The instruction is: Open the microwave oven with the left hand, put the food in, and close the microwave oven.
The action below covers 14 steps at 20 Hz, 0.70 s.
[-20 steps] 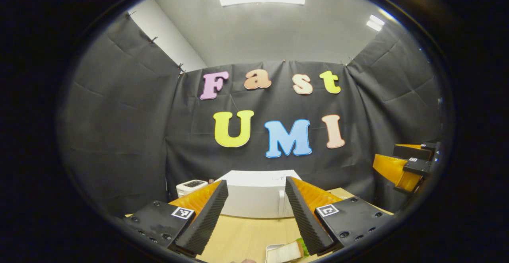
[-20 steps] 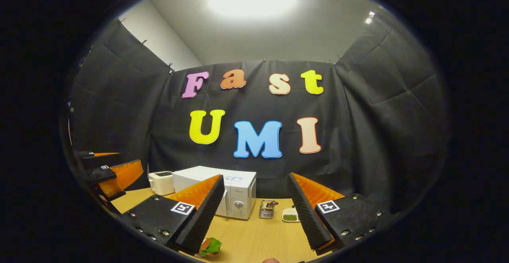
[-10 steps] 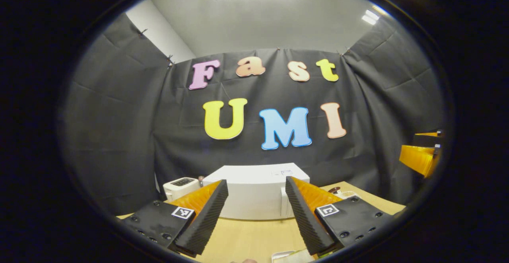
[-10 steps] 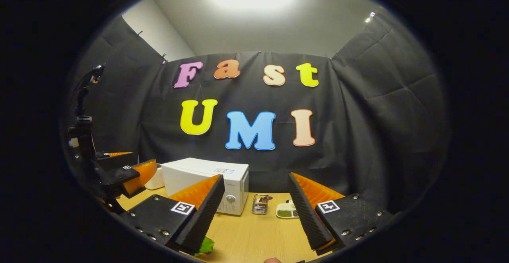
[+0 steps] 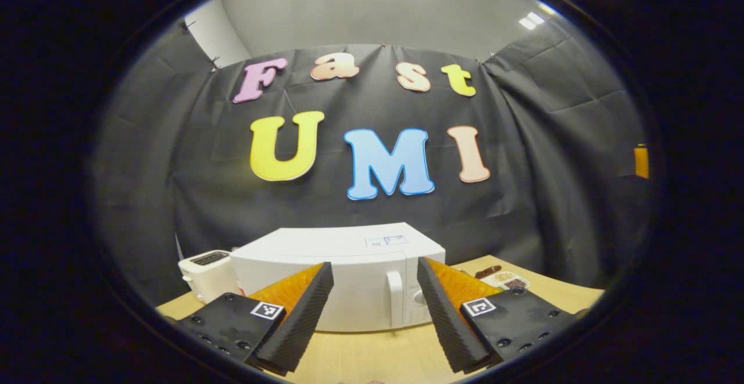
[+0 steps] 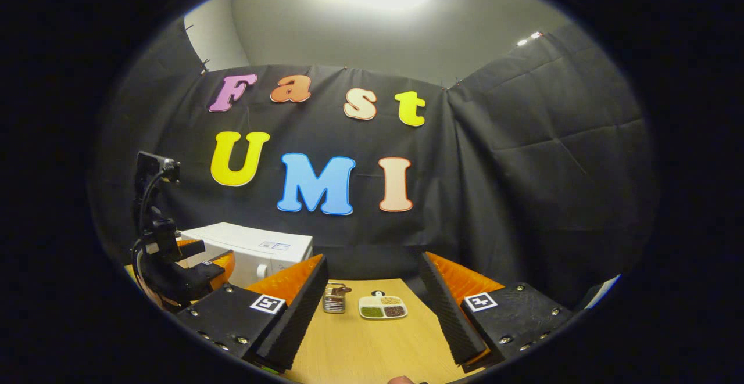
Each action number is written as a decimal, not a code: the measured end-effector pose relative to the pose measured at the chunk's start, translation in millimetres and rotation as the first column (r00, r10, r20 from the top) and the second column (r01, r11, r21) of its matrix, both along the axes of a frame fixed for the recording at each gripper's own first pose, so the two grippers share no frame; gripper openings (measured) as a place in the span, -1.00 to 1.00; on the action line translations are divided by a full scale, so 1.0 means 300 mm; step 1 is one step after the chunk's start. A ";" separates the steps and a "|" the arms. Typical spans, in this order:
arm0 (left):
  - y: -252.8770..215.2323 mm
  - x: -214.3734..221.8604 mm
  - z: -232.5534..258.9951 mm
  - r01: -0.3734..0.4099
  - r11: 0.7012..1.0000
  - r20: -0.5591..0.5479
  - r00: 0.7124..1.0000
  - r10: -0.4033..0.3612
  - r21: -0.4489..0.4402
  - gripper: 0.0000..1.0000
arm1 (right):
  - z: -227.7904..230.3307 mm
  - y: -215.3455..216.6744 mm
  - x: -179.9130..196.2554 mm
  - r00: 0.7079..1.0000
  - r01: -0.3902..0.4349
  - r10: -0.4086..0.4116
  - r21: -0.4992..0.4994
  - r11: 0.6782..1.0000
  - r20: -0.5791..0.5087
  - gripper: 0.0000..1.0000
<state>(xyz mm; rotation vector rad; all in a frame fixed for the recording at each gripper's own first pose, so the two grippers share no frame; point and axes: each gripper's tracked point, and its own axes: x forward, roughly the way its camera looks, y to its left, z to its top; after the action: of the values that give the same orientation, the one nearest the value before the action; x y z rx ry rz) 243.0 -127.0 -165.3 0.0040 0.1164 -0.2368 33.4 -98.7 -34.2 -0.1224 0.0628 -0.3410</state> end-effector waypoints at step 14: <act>-0.191 0.281 -0.425 0.098 0.992 -0.150 0.985 -0.085 0.077 0.82 | -0.027 -0.068 -0.169 0.971 0.233 -0.233 -0.014 0.972 -0.053 0.92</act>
<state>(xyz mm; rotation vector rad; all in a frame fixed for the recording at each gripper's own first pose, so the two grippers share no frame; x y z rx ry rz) 327.3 -184.2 -292.7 0.0761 0.2726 -0.3238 -17.3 -119.1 -42.3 -0.1318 0.1303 -0.5731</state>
